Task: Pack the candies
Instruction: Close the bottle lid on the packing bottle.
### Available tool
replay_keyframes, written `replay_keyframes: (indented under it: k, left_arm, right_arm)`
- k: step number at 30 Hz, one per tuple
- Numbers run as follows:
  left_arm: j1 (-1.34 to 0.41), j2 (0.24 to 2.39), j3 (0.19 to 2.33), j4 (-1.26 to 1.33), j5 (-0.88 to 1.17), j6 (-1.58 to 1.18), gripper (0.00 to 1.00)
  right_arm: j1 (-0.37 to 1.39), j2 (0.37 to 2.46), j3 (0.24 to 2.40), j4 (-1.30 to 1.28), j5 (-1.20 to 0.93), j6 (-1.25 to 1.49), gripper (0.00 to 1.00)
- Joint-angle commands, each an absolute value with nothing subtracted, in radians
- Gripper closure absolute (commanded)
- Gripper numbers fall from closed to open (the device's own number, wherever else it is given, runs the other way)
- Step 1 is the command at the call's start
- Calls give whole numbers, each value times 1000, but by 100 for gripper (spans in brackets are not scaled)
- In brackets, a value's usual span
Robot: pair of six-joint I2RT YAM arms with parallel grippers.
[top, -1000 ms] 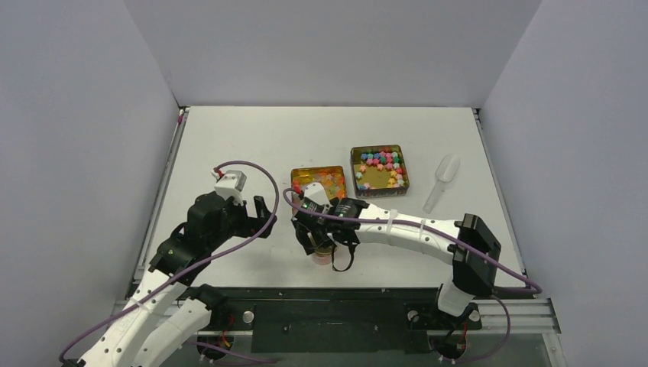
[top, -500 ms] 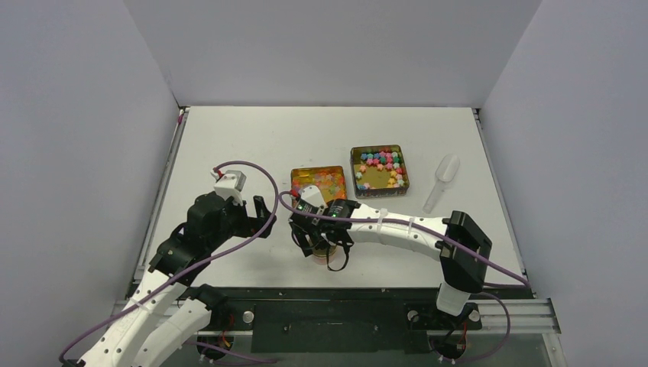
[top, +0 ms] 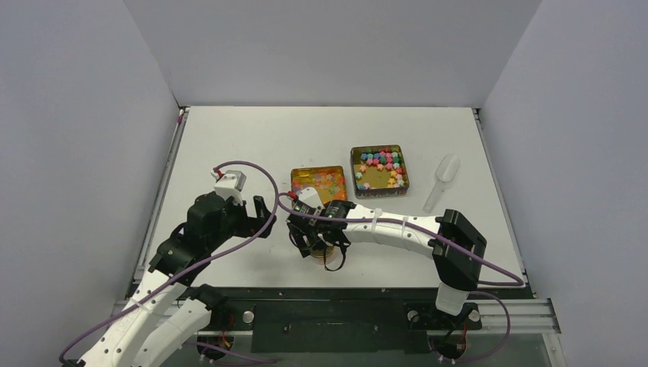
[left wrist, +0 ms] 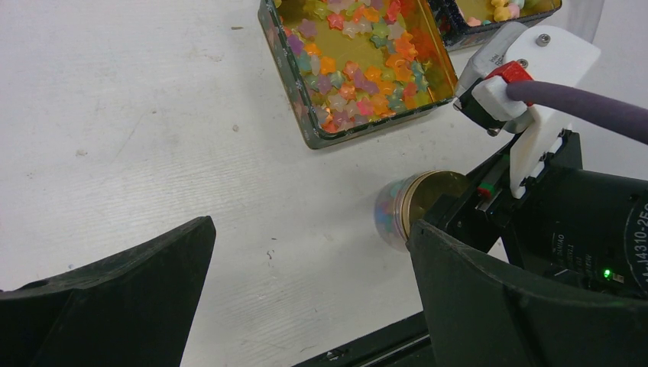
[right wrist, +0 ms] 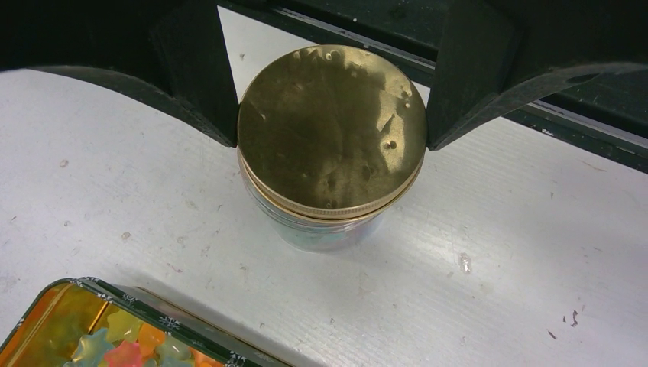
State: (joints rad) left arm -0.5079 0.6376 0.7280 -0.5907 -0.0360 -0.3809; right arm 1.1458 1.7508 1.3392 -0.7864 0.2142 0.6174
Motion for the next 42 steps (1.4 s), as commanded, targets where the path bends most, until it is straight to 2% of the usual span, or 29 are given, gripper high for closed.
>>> replay_keyframes:
  k: [1,29,42]
  left_arm:
    - [-509,628,738,-565,-31,-377,4]
    - [-509,634,738,-563,-27,-376,4]
    - [-509,646,738,-563,-25,-376,4]
  right_arm:
    - [1138,1755,1349,-756,218,622,34]
    - [1138,1752,1279,-732,229,640,33]
    - [1143,1737,1179,-666,204,678,33]
